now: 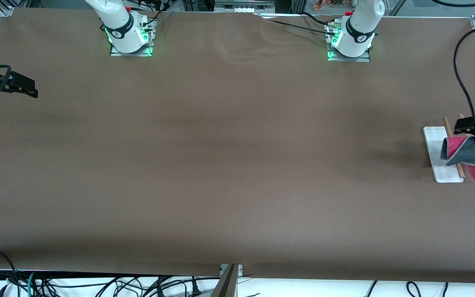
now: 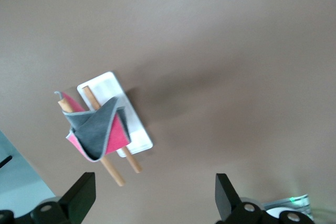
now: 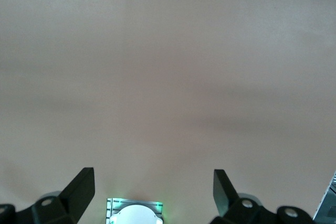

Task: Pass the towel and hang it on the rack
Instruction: 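Open the left gripper and raise it away from the rack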

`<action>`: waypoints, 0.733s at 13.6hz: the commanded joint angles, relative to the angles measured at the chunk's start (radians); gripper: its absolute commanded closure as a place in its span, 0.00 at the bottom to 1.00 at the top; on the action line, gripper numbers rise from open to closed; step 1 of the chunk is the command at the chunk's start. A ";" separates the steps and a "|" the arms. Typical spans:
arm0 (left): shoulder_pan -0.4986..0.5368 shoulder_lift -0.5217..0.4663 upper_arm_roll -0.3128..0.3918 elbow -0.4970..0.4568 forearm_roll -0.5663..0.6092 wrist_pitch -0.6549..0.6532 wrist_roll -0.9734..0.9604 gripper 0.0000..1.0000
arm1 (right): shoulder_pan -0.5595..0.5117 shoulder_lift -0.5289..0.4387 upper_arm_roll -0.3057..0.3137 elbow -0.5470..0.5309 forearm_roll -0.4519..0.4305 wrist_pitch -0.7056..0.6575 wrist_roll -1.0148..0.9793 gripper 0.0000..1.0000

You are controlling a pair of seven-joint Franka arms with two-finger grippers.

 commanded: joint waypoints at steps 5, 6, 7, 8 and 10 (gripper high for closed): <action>-0.048 -0.190 -0.065 -0.170 -0.138 0.047 -0.244 0.00 | -0.006 -0.011 0.001 -0.008 0.024 0.024 0.006 0.00; -0.064 -0.275 -0.053 -0.283 -0.149 0.130 -0.270 0.00 | -0.006 -0.011 0.001 -0.008 0.027 0.028 0.006 0.00; -0.069 -0.342 -0.043 -0.374 -0.161 0.189 -0.317 0.00 | -0.008 -0.008 0.001 -0.008 0.033 0.030 0.006 0.00; -0.087 -0.384 -0.029 -0.429 -0.164 0.230 -0.374 0.00 | -0.009 -0.004 -0.001 -0.008 0.036 0.031 0.006 0.00; -0.176 -0.416 0.036 -0.474 -0.166 0.241 -0.501 0.00 | -0.011 -0.003 -0.002 -0.008 0.038 0.031 0.007 0.00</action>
